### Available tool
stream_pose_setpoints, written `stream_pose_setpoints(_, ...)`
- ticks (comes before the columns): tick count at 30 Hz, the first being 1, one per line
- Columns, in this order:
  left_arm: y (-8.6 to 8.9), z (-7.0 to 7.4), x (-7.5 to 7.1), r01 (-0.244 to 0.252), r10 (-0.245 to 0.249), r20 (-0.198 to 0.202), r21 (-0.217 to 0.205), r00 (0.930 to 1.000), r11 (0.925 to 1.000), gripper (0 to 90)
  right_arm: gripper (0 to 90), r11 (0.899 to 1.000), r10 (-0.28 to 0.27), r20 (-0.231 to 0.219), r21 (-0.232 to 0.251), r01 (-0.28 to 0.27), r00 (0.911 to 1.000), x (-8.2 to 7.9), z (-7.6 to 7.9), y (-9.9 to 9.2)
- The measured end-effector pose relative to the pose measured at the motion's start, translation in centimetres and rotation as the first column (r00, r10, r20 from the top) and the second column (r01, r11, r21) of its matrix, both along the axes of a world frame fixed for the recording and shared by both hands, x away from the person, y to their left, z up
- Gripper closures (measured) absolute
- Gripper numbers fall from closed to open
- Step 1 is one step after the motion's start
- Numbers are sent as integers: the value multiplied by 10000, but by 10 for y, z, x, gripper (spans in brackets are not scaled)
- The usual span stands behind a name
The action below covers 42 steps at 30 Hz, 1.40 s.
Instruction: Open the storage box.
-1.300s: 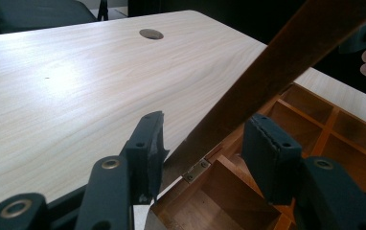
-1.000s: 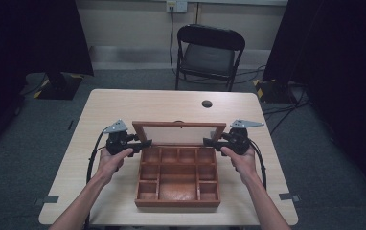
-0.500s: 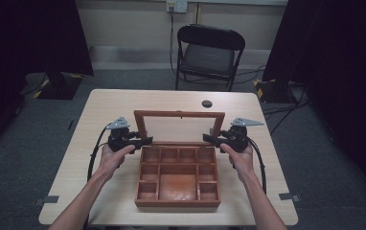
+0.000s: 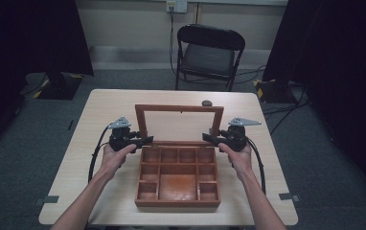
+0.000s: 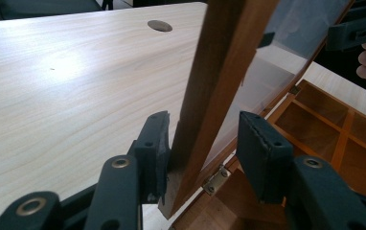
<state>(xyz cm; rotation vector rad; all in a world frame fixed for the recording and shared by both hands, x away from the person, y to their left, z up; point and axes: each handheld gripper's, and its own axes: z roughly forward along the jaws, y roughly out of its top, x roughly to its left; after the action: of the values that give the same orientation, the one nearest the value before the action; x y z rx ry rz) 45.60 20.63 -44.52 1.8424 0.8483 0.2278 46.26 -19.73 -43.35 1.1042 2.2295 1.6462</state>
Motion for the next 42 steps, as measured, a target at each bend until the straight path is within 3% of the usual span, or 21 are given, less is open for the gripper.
stream_pose_setpoints(24, 1, -5, 14, -271, 266, -365, -128, 9990, 9996, 595, 560, 9984, -557, -193, -43, 556, 9983, 10, -8, 0)
stream_pose_setpoints(31, 2, -6, 17, -242, 242, -613, 8, 9978, 9997, 591, 558, 9979, -644, -307, 29, 645, 9975, 14, -12, 1)
stream_pose_setpoints(34, 1, -8, 19, -282, 265, -686, -234, 9973, 9993, 586, 552, 9976, -688, -378, 100, 692, 9969, 15, -13, 1)
stream_pose_setpoints(42, 2, -11, 22, -377, 344, -901, -341, 9953, 9987, 576, 521, 9961, -879, -565, 29, 882, 9945, 18, -16, 3)
